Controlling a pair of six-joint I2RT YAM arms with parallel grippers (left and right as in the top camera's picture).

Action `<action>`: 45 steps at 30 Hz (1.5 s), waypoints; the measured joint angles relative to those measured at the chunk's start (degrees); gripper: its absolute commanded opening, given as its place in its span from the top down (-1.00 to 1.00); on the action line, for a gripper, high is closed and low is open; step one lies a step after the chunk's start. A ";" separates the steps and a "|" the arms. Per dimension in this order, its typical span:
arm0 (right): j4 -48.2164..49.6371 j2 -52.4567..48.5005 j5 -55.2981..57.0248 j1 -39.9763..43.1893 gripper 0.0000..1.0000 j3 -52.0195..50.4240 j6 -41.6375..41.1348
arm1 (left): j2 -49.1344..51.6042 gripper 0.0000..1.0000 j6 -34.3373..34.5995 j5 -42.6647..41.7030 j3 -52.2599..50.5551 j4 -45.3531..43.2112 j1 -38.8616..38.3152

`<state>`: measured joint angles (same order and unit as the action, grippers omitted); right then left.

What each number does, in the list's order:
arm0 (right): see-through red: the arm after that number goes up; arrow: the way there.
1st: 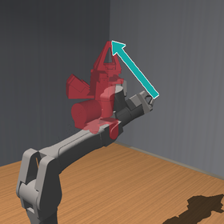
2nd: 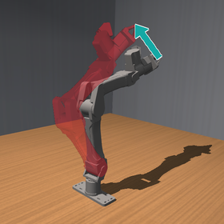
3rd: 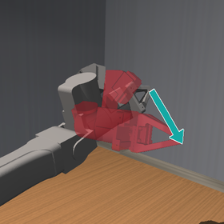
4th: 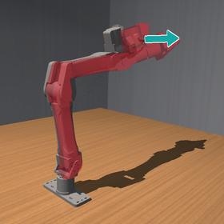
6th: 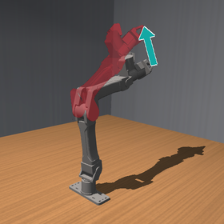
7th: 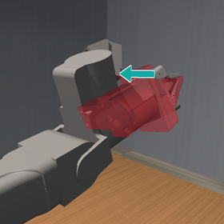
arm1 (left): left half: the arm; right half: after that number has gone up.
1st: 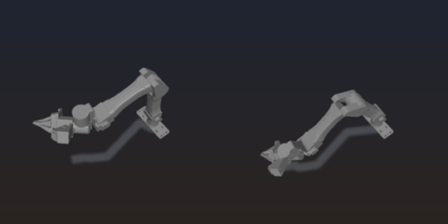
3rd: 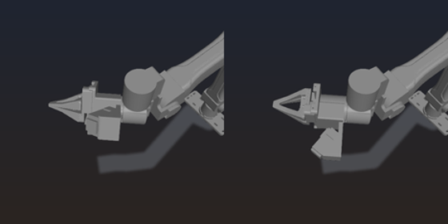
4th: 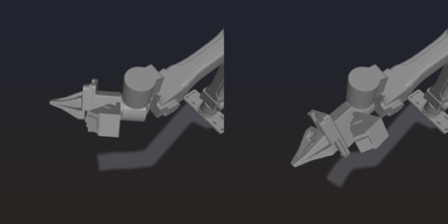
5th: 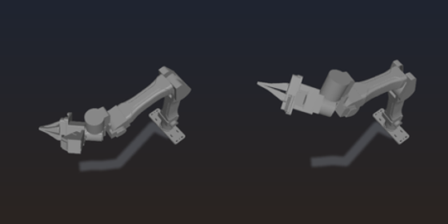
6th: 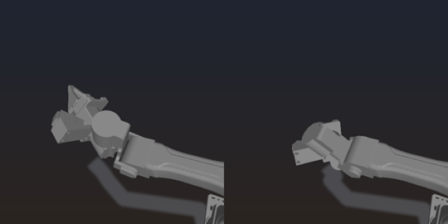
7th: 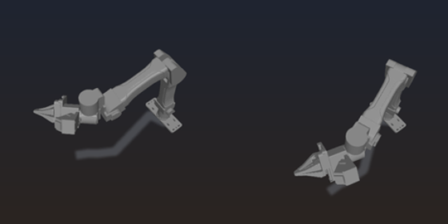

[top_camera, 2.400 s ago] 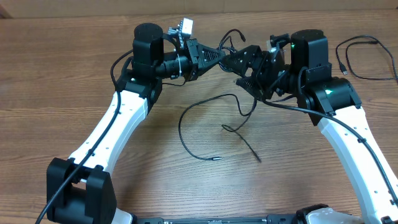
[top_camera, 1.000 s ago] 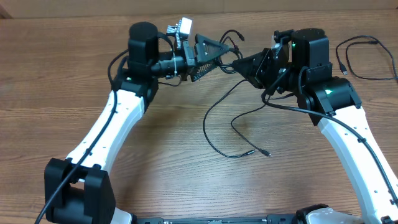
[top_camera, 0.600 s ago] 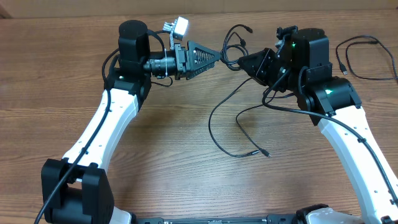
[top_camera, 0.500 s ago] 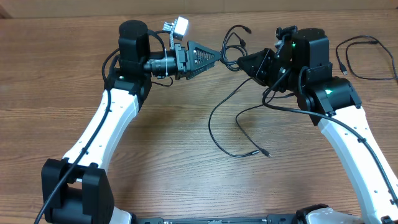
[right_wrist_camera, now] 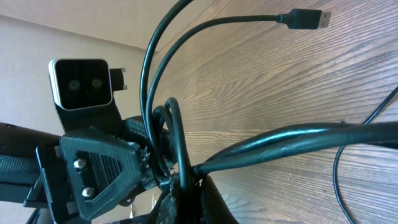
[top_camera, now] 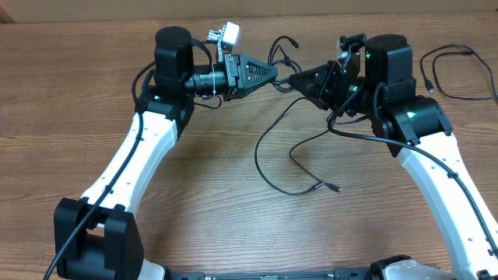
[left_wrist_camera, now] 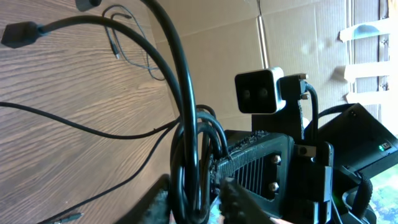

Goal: Untangle cables

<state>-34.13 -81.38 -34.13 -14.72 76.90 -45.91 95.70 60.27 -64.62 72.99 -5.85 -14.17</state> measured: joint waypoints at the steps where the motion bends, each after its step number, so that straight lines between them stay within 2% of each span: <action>1: 0.02 0.00 0.00 0.00 0.93 0.00 -0.04 | 0.00 0.75 0.04 0.02 0.00 0.02 0.00; 5: 0.00 0.00 0.04 0.00 0.93 0.00 -0.22 | 0.00 0.91 0.66 0.31 0.00 0.02 0.00; 17: -0.09 0.00 1.44 -0.02 0.92 0.00 1.97 | 0.00 0.91 3.52 0.35 0.00 -0.04 0.00; 24: -0.70 0.00 5.20 -0.42 0.92 0.00 6.43 | 0.00 0.91 11.74 0.15 0.00 0.24 0.15; 32: -0.57 0.00 10.03 -1.09 0.92 0.00 9.14 | 0.00 0.91 17.66 -1.53 0.00 0.31 0.39; 45: -2.12 0.02 17.57 -2.05 0.92 0.02 13.40 | 0.13 0.90 19.87 -4.59 -0.22 0.33 0.39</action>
<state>-36.25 -81.36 -16.56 -16.78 76.93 -32.51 95.83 80.14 -69.21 72.77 -5.52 -13.78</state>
